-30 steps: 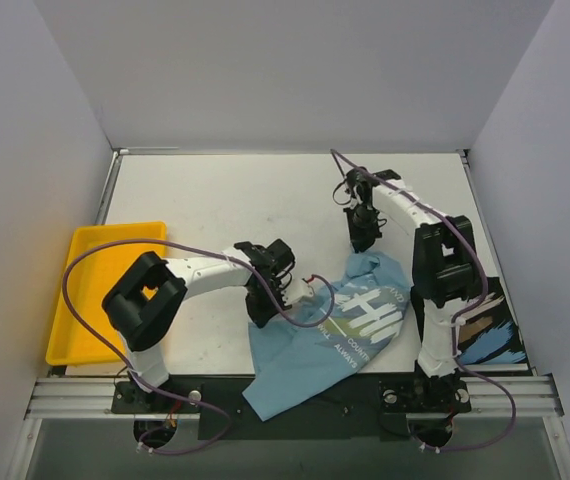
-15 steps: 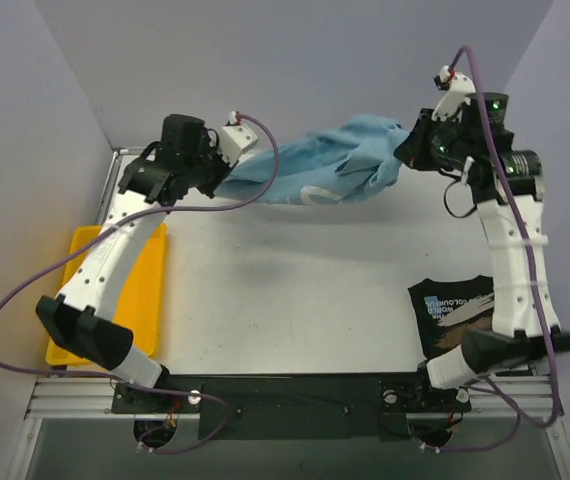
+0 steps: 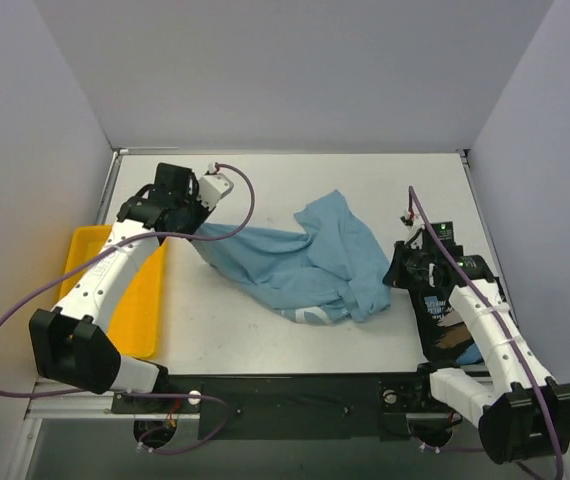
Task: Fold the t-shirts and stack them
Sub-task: Flatten out the tshirt
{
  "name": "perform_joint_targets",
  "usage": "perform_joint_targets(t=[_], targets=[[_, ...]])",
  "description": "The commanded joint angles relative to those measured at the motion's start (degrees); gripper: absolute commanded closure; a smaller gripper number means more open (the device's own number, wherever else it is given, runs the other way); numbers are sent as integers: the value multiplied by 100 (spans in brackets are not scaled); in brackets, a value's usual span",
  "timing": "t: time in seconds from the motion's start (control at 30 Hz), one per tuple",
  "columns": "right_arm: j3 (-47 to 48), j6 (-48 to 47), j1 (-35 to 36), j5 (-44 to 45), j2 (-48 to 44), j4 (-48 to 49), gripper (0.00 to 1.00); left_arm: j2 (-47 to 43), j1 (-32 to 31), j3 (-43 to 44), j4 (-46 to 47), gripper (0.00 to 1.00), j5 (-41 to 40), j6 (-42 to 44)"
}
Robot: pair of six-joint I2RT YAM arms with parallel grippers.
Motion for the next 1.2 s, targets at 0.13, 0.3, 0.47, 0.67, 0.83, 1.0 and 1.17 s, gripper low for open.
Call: perform_joint_targets(t=[0.13, 0.3, 0.47, 0.67, 0.83, 1.0, 1.17], targets=[[61, 1147, -37, 720, 1198, -1489, 100, -130, 54, -202, 231, 100, 246, -292], [-307, 1649, 787, 359, 735, -2504, 100, -324, 54, -448, 283, 100, 124, -318], [-362, 1773, 983, 50, 585, -3094, 48, -298, 80, -510, 292, 100, 124, -292], [1877, 816, 957, 1709, 1512, -2524, 19, -114, 80, -405, 213, 100, 361, -204], [3389, -414, 834, 2583, 3561, -2197, 27, 27, 80, -299, 169, 100, 352, -204], [4209, -846, 535, 2214, 5382, -2154, 28, 221, 89, -159, 81, 100, 300, -213], [4439, -855, 464, 1801, 6235, -1979, 27, 414, 150, -1, -33, 100, 264, -230]])
